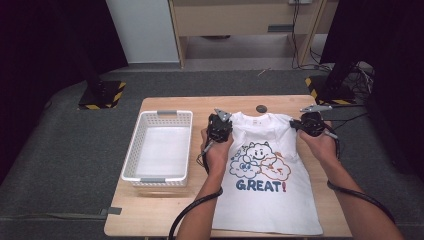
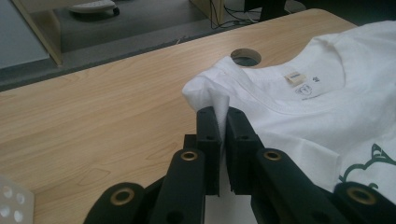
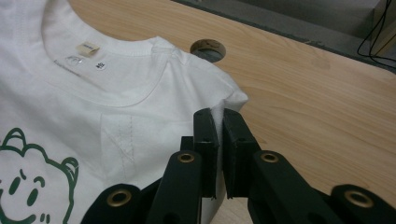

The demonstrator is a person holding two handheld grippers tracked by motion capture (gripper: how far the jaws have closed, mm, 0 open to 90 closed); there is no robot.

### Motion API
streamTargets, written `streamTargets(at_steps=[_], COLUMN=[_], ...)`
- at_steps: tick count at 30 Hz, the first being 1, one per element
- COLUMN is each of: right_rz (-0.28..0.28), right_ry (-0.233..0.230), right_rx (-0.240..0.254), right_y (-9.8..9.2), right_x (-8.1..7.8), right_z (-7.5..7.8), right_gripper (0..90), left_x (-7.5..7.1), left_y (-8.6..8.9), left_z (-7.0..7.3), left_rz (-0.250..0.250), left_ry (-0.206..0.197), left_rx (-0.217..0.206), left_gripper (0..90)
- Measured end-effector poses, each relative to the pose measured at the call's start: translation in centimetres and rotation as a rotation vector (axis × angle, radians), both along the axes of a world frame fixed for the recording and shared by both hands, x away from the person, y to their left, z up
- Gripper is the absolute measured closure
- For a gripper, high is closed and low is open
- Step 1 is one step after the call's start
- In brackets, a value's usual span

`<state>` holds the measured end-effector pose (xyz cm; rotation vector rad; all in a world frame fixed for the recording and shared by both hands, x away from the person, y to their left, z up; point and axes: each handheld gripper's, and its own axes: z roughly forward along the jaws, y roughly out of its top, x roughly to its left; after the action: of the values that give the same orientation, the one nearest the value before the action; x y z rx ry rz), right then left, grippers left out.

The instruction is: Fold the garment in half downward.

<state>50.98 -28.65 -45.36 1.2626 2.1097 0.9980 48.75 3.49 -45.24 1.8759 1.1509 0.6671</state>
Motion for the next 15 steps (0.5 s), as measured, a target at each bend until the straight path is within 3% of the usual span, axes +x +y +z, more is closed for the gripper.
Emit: streamTargets(at_steps=[8, 15], right_rz=[-0.001, 0.015], right_ry=[-0.007, -0.021], right_rx=[-0.008, -0.002], right_y=[-0.2, 0.4], right_x=[0.2, 0.0], right_z=[0.9, 1.4], right_gripper=[85.4, 85.4], left_x=[-0.3, -0.3], left_y=[-0.3, 0.5], left_z=[1.2, 1.6], left_rz=[-0.005, 0.006], left_ry=[-0.032, -0.039], left_rx=[0.027, 0.038], left_gripper=[86.2, 86.2])
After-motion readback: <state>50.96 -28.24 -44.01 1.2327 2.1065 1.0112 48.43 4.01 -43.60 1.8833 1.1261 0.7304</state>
